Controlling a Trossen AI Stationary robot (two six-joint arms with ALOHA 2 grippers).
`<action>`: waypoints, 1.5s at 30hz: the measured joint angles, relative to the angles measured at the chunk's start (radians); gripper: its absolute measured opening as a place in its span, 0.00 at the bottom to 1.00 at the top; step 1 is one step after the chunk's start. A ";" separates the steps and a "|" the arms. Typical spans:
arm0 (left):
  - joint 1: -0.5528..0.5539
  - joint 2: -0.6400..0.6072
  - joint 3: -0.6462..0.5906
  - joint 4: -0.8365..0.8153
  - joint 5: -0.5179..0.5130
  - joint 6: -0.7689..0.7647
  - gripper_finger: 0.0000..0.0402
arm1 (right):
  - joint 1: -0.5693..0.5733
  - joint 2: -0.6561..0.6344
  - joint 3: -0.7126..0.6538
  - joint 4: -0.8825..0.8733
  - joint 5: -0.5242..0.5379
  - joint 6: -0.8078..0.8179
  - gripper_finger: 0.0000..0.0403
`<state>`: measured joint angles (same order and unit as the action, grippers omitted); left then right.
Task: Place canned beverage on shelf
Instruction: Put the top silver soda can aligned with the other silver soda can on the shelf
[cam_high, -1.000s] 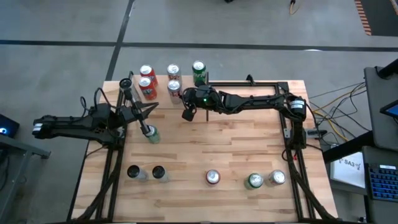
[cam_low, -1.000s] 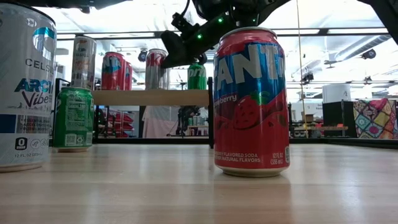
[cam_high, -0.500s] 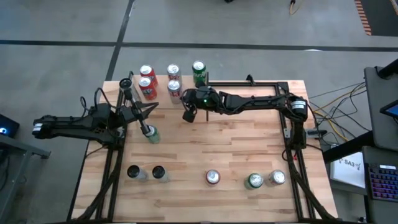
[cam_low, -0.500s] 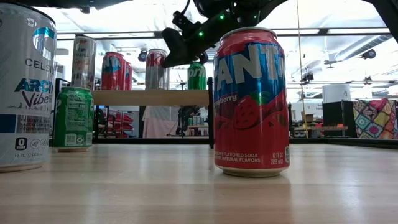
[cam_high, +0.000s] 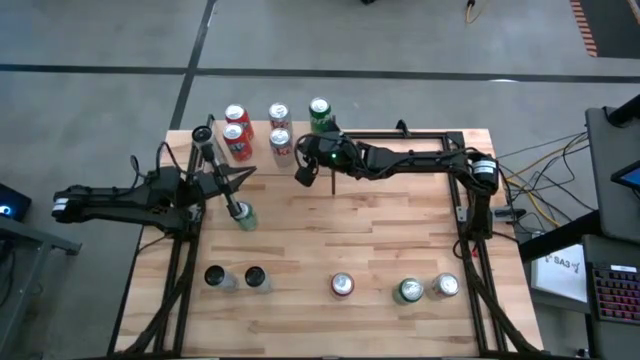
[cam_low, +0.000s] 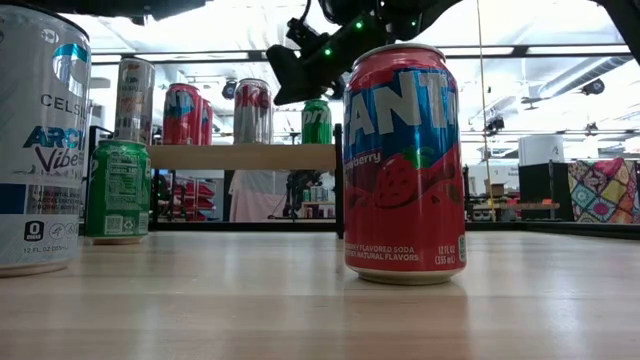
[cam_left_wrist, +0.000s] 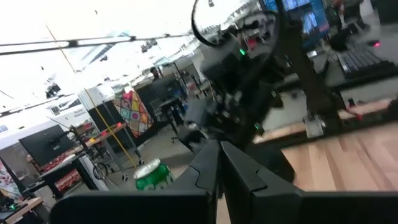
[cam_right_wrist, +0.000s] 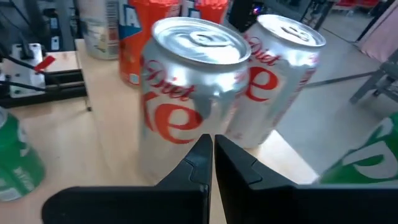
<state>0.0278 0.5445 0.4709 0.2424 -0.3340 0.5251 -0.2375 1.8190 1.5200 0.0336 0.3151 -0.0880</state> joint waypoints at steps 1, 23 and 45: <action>0.000 0.003 0.000 -0.027 0.000 0.010 0.00 | -0.005 0.000 0.000 -0.003 0.000 0.004 0.02; 0.176 0.359 0.082 -0.095 0.000 -0.007 0.00 | -0.025 0.000 0.000 0.023 -0.001 -0.037 0.02; 0.239 0.440 0.092 -0.040 -0.121 -0.063 0.00 | -0.025 0.015 0.000 0.059 -0.071 -0.052 0.02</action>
<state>0.2664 0.9844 0.5629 0.2020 -0.4553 0.4622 -0.2623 1.8345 1.5204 0.0927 0.2443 -0.1404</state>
